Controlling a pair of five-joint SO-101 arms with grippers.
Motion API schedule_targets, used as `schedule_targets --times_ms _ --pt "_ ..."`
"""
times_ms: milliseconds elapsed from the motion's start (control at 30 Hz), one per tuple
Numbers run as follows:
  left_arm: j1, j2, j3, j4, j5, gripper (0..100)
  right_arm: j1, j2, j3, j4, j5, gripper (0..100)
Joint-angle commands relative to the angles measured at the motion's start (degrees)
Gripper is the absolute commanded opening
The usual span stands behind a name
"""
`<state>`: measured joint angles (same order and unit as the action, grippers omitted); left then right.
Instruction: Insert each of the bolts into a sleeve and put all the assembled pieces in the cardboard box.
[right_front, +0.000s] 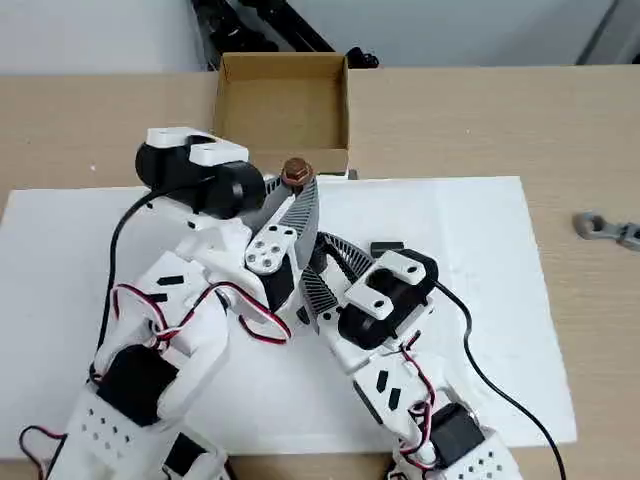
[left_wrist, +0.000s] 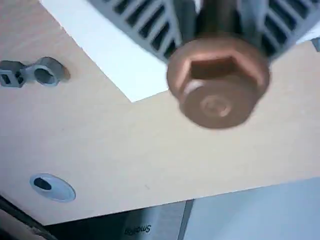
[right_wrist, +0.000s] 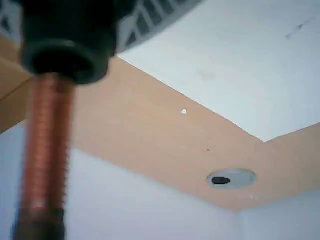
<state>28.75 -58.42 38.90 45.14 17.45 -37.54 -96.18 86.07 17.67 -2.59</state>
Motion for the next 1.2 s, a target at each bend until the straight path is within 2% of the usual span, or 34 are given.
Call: schedule_targets --times_ms 0,267,667,967,1167 --pt "0.62 0.18 -1.89 1.32 0.35 0 -0.13 -0.04 -1.05 -1.54 -0.62 0.5" --pt "5.19 0.09 -2.07 1.32 0.35 0 1.45 -0.04 -1.05 -3.38 -0.53 0.5" --pt "5.01 0.44 -2.77 3.34 -0.09 1 2.51 -0.04 -1.05 -3.38 -0.53 0.5" --pt "3.16 7.74 -3.91 3.78 1.58 10 2.33 -0.04 -1.14 -3.38 -0.53 0.5" --pt "3.16 10.90 -12.18 14.51 1.58 16 2.33 -0.04 -1.23 -3.38 -0.53 0.5"
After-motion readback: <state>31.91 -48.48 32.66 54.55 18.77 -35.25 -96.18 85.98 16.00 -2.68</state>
